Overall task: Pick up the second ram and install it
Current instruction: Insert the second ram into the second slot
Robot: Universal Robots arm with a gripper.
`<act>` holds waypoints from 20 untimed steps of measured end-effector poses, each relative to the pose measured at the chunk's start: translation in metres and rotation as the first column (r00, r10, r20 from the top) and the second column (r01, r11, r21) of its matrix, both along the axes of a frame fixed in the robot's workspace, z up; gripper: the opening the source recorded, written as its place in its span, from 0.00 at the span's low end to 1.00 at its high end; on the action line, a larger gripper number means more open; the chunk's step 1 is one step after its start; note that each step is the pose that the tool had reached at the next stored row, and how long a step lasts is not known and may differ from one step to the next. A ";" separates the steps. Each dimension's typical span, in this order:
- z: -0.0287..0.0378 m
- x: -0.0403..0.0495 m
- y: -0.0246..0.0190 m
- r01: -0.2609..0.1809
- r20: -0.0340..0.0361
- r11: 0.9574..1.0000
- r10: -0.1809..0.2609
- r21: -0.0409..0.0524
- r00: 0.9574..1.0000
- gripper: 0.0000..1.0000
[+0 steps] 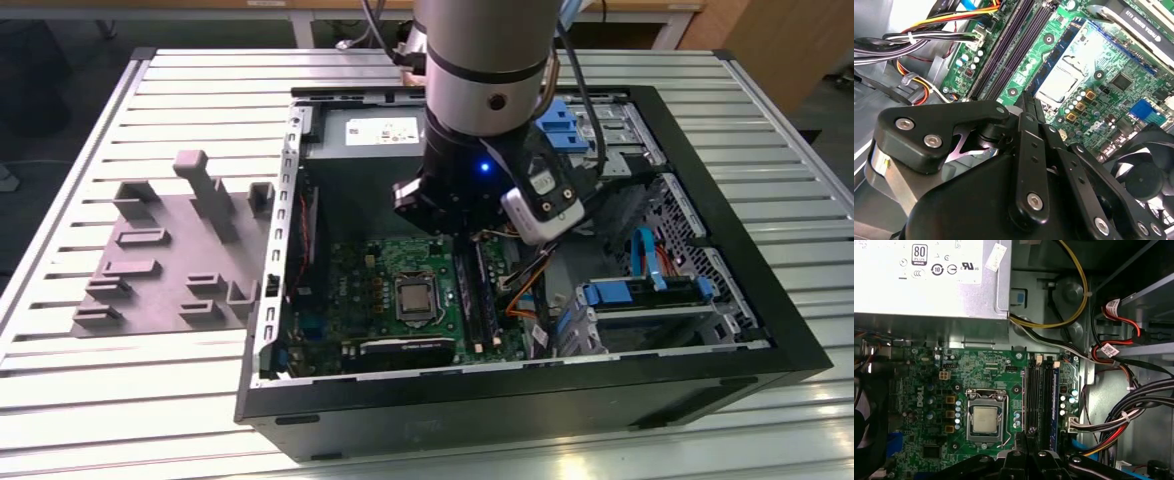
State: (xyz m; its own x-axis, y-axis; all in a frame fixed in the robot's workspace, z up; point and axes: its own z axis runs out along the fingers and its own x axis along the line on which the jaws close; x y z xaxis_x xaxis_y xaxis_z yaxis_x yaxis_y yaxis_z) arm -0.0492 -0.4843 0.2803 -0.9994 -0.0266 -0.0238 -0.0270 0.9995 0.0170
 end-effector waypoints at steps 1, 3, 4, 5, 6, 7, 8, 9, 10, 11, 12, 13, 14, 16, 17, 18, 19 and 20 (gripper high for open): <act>-0.0004 0.0002 -0.0001 0.000 0.000 1.000 0.000 0.000 1.000 0.11; -0.0012 0.0007 -0.0006 0.002 0.000 1.000 -0.002 0.000 1.000 0.11; -0.0016 0.0010 -0.0008 0.003 0.000 1.000 -0.003 0.000 1.000 0.11; -0.0021 0.0014 -0.0010 0.003 0.000 1.000 -0.003 0.000 1.000 0.11; -0.0025 0.0017 -0.0013 0.004 0.000 1.000 -0.004 0.000 1.000 0.11; -0.0029 0.0020 -0.0015 0.005 0.000 1.000 -0.005 0.000 1.000 0.11; -0.0033 0.0022 -0.0017 0.006 0.000 1.000 -0.006 0.000 1.000 0.11; -0.0038 0.0024 -0.0020 0.007 0.000 1.000 -0.007 0.000 1.000 0.11; -0.0043 0.0027 -0.0023 0.009 0.000 1.000 -0.009 0.000 1.000 0.11; -0.0049 0.0029 -0.0026 0.010 0.000 1.000 -0.010 0.000 1.000 0.11; -0.0054 0.0032 -0.0030 0.012 0.000 1.000 -0.012 0.000 1.000 0.11; -0.0060 0.0033 -0.0033 0.014 0.000 1.000 -0.014 0.000 1.000 0.11; -0.0068 0.0035 -0.0036 0.016 0.000 1.000 -0.016 0.000 1.000 0.11; -0.0084 0.0038 -0.0040 0.019 0.000 1.000 -0.019 0.000 1.000 0.11; -0.0092 0.0039 -0.0042 0.021 0.000 1.000 -0.021 0.000 1.000 0.11; -0.0100 0.0039 -0.0044 0.022 0.000 1.000 -0.022 0.000 1.000 0.11; -0.0110 0.0040 -0.0046 0.024 0.000 1.000 -0.024 0.000 1.000 0.11; -0.0119 0.0041 -0.0048 0.026 0.000 1.000 -0.026 0.000 1.000 0.11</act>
State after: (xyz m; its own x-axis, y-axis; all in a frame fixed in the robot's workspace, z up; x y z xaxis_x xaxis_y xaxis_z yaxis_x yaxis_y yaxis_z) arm -0.0452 -0.4890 0.2684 -0.9997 -0.0006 -0.0238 -0.0010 0.9999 0.0170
